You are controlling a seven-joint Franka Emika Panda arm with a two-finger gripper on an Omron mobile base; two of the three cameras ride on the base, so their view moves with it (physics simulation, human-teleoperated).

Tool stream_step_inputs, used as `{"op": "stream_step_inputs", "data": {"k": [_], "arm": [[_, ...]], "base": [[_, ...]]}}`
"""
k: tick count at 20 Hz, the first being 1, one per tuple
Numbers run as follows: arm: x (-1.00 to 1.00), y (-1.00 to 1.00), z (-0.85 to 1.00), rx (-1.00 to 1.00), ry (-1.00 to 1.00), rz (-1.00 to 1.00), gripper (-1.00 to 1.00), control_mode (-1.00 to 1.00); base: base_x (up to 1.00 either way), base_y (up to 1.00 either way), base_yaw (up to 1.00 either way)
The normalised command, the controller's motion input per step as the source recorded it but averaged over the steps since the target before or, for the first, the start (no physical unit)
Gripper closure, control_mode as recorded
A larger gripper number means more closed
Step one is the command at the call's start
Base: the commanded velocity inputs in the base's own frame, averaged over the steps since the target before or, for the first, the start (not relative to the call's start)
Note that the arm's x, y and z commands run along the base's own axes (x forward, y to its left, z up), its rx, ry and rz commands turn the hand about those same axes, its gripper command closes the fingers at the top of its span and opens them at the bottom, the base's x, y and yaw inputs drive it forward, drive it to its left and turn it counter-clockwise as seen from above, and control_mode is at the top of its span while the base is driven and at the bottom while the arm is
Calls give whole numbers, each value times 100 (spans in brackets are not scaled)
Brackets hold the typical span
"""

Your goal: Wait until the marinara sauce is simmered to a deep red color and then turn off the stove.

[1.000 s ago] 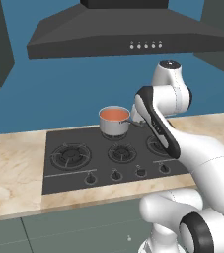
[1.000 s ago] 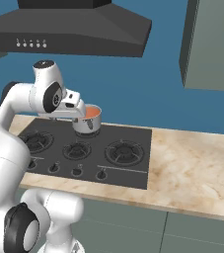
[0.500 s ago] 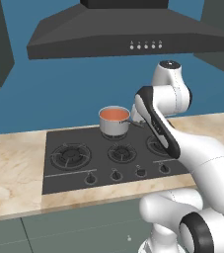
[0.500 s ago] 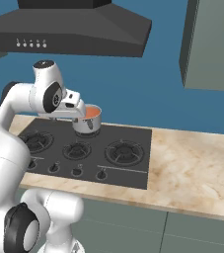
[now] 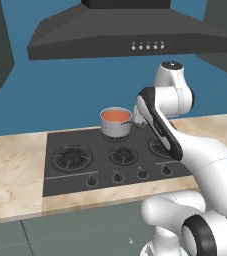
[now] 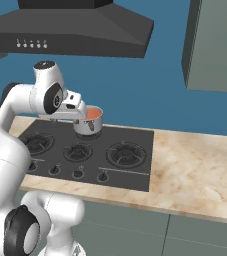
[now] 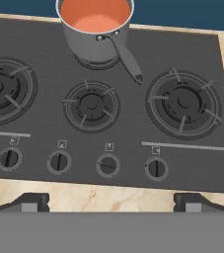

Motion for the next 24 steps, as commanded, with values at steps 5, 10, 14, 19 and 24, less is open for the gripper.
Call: {"op": "stream_step_inputs", "data": {"k": [5,10,14,19,24], "arm": [[0,0,0,0,0,0,-100,-100],[0,0,0,0,0,0,-100,-100],[0,0,0,0,0,0,-100,-100],[0,0,0,0,0,0,-100,-100],[0,0,0,0,0,0,-100,-100]], "base": [[0,0,0],[0,0,0],[0,0,0],[0,0,0],[0,0,0]]}}
